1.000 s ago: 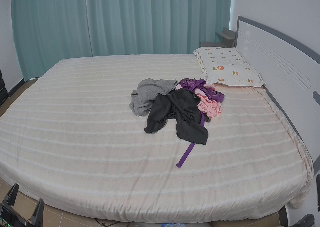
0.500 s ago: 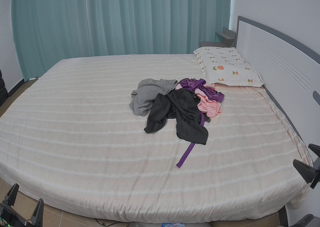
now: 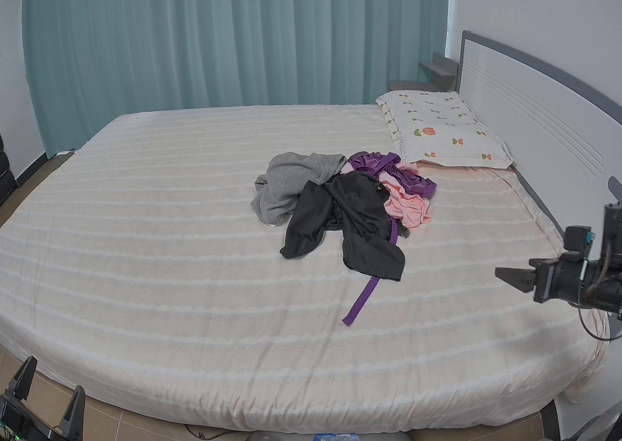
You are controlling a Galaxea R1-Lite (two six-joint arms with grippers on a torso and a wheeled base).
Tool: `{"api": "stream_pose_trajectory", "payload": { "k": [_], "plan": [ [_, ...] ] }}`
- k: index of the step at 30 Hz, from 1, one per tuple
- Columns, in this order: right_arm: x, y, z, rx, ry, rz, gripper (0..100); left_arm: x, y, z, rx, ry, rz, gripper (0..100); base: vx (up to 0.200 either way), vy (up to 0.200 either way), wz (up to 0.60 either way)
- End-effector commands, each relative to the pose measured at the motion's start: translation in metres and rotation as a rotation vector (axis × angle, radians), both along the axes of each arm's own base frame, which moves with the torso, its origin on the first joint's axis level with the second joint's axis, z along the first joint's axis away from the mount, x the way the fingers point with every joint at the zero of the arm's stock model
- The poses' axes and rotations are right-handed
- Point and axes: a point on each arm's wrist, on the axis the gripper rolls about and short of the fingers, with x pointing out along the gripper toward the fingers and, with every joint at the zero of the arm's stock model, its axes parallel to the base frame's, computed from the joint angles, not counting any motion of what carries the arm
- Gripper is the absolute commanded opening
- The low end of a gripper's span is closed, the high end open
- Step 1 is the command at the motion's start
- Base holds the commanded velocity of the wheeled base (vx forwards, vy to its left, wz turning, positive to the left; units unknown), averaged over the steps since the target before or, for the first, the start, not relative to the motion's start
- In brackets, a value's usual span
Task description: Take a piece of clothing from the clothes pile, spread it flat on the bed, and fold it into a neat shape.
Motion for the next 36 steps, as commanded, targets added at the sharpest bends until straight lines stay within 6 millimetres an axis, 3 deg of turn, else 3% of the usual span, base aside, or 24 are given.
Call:
{"api": "stream_pose_trajectory", "payload": {
  "k": [1,12,21,36],
  "plan": [
    [0.152,0.066,-0.113,0.134,0.149,-0.146,100,0.0,0.0,-0.005,0.0,0.005,-0.001,100,0.0,0.0,0.0],
    [0.207,0.1,-0.16,0.124,0.125,-0.162,100,0.0,0.0,-0.005,0.0,0.005,-0.001,100,0.0,0.0,0.0],
    [0.222,0.12,-0.184,0.161,0.132,-0.164,100,0.0,0.0,-0.005,0.0,0.005,0.0,100,0.0,0.0,0.0],
    [0.242,0.13,-0.187,0.235,0.152,-0.194,100,0.0,0.0,-0.005,0.0,0.005,0.0,100,0.0,0.0,0.0]
  ]
}}
